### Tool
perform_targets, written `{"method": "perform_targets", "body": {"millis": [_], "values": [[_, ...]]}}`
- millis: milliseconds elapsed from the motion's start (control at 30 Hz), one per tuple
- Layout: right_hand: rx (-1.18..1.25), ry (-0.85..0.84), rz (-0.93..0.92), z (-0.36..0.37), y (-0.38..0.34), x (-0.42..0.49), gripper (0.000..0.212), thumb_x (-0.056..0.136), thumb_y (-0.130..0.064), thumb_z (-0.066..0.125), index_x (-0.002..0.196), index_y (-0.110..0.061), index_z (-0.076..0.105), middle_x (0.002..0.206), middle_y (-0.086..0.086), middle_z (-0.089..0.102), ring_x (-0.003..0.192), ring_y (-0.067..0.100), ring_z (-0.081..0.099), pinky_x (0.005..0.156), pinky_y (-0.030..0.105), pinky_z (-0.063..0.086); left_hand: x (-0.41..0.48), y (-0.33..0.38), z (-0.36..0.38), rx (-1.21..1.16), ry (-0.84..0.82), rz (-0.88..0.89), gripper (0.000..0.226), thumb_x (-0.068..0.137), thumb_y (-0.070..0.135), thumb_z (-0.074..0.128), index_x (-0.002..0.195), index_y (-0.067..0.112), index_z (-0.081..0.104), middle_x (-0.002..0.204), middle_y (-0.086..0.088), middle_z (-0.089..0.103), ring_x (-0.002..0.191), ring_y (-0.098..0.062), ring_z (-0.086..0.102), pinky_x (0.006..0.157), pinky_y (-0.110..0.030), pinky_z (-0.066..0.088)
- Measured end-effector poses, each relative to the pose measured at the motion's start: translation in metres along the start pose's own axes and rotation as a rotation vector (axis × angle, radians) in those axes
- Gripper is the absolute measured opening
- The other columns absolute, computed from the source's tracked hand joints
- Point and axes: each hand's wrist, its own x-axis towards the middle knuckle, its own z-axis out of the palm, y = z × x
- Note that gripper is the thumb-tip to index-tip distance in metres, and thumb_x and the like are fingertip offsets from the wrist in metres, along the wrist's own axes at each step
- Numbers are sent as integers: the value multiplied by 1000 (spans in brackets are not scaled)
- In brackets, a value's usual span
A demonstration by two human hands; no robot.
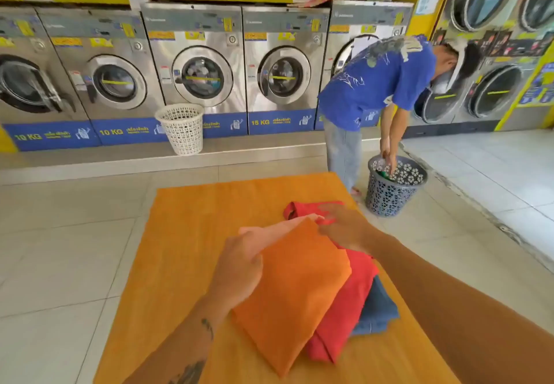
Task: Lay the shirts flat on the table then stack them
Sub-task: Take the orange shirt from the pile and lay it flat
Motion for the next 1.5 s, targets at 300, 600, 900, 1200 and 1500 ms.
{"method": "perform_targets", "body": {"millis": [300, 600, 900, 1200, 1500], "values": [[-200, 63, 180, 64, 17, -22, 77, 80, -24, 67, 147, -14, 30, 141, 12, 40, 132, 33, 37, 104, 40, 35, -33, -72, 34, -14, -329, -181, 72, 85, 49, 47, 146, 55, 8, 141, 13, 33, 110, -12, 50, 93, -32, 46], [-107, 5, 133, 71, 22, -25, 77, 77, -22, 68, 145, -24, 31, 132, 10, 47, 114, 28, 51, 95, 38, 43, -43, -83, 24, -283, -457, -323, 82, 83, 45, 59, 136, 73, 4, 135, 22, 43, 107, -4, 56, 87, -19, 45], [-55, -83, -86, 67, 39, -47, 108, 72, -20, 64, 147, -49, -8, 125, -4, 37, 109, 16, 45, 90, 31, 43, -57, -69, 20, -381, -305, -432, 75, 91, 31, 61, 145, 61, 17, 142, 23, 40, 118, 2, 49, 98, -21, 43], [85, -172, -161, 66, 50, -57, 79, 77, -10, 61, 145, -38, 33, 138, 3, 47, 120, 19, 49, 101, 33, 42, -90, -44, 43, -118, -205, -658, 87, 90, 44, 56, 154, 39, -2, 155, 1, 36, 134, -26, 44, 108, -36, 36], [47, -138, -251, 69, 45, -65, 73, 83, -7, 49, 146, -41, 32, 145, -1, 43, 126, 17, 44, 102, 31, 38, -98, -14, 48, -449, 2, -606, 71, 96, 15, 49, 153, 42, 16, 148, 12, 41, 123, -2, 48, 101, -19, 38]]}}
